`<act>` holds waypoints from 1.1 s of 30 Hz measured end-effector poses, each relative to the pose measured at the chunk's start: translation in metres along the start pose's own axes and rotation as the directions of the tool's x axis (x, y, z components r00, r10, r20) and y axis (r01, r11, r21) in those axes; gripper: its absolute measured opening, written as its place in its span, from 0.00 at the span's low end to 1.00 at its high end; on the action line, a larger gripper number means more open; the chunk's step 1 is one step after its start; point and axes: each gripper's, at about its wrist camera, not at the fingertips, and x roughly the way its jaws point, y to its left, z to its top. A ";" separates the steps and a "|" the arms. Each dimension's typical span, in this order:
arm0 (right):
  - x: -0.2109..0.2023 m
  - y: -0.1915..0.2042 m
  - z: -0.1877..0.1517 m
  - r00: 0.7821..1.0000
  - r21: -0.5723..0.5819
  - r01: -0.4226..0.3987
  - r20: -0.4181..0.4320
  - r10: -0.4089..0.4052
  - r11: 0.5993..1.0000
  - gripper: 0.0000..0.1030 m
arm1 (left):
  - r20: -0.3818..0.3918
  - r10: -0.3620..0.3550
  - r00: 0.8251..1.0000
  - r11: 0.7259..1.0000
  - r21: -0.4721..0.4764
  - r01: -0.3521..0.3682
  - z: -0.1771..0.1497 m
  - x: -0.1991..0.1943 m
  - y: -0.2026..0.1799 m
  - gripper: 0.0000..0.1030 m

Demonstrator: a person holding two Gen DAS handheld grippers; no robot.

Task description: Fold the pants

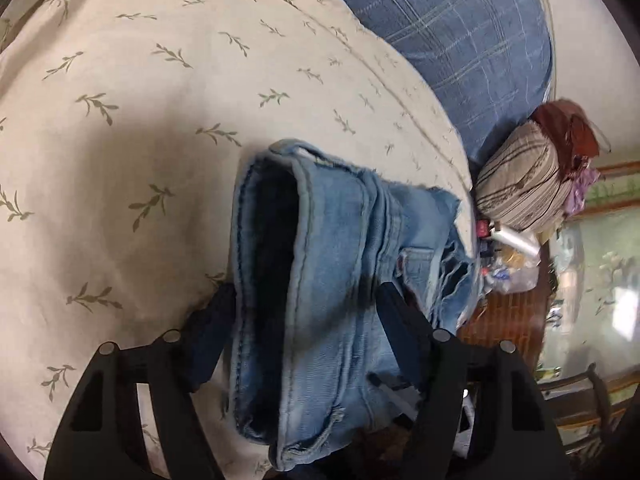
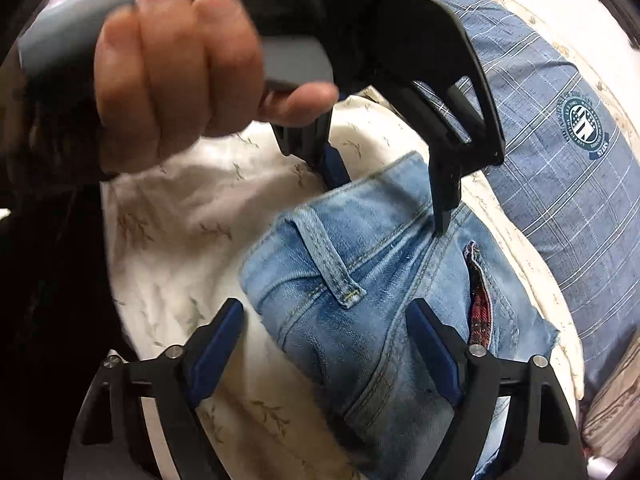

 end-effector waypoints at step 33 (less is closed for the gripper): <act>-0.063 -0.198 -0.271 0.893 0.908 -0.418 0.404 0.197 0.038 0.32 | -0.150 0.343 0.927 0.762 0.622 -0.181 -0.069 0.187 -0.278 0.20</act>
